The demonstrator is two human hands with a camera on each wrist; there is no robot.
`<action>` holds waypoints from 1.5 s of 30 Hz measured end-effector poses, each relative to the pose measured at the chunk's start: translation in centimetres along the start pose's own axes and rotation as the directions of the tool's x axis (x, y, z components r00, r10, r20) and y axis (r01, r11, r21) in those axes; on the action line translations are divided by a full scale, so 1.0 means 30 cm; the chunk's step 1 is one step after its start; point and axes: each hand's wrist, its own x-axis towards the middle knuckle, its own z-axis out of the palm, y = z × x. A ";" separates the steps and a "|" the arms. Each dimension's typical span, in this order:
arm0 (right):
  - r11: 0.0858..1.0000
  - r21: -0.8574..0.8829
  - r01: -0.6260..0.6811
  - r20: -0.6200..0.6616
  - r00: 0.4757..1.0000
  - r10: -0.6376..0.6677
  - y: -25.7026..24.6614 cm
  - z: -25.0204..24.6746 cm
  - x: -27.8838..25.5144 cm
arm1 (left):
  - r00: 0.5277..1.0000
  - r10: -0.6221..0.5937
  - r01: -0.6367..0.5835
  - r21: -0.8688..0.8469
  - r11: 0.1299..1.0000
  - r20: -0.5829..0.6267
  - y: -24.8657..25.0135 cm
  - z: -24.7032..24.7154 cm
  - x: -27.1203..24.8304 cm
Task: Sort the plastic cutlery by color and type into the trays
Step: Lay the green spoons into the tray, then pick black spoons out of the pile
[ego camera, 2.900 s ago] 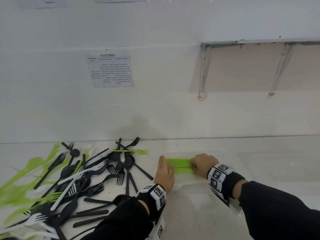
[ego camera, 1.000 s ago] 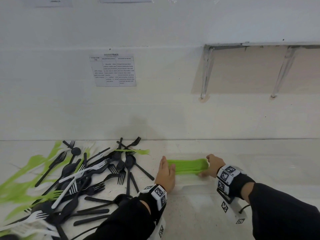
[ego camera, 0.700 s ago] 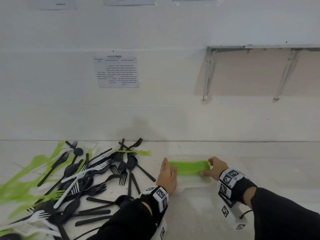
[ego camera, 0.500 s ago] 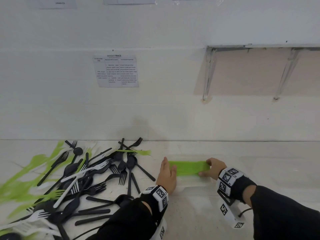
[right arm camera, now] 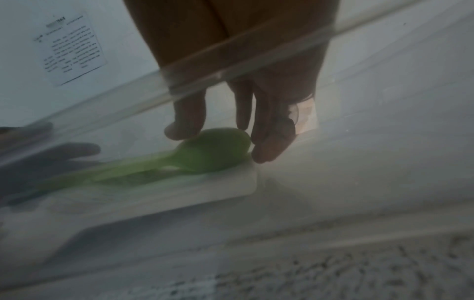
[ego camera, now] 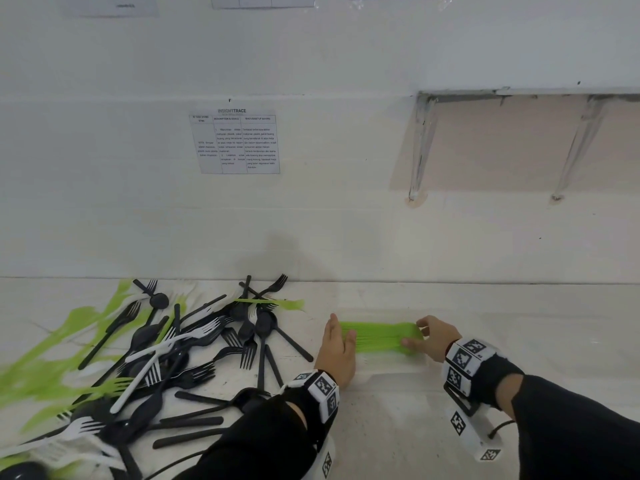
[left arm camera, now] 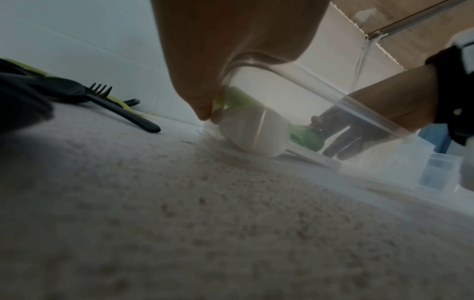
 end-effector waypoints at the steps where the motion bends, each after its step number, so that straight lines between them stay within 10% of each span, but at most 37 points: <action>1: 1.000 0.004 0.002 0.003 1.000 -0.002 0.005 0.000 0.002 | 1.000 0.001 -0.001 0.002 1.000 0.000 0.000 0.000 0.001; 9: 0.994 0.104 -0.034 -0.121 0.992 0.046 0.000 -0.019 0.008 | 1.000 0.002 -0.002 0.016 1.000 0.005 -0.003 0.003 0.004; 15: 0.971 0.062 0.230 -0.283 0.937 -0.204 -0.091 -0.048 -0.076 | 0.999 -0.021 0.022 -0.054 0.998 0.026 0.008 -0.029 -0.001; 23: 0.908 0.317 0.274 0.055 0.951 -0.306 -0.510 0.070 -0.196 | 0.981 -0.094 0.069 -0.150 0.986 -0.169 -0.090 -0.352 -0.042; 28: 0.942 0.043 0.332 0.267 0.905 -0.331 -0.727 0.250 -0.208 | 0.935 -0.163 0.158 -0.040 0.987 -0.315 -0.236 -0.599 -0.132; 35: 0.934 -0.242 0.264 0.200 0.955 -0.219 -0.810 0.461 -0.123 | 0.945 -0.128 0.168 0.110 0.980 -0.301 -0.370 -0.753 -0.151; 45: 0.971 -0.219 0.092 0.156 0.986 -0.058 -0.805 0.442 -0.073 | 0.994 -0.015 0.038 0.212 0.976 -0.110 -0.370 -0.721 0.003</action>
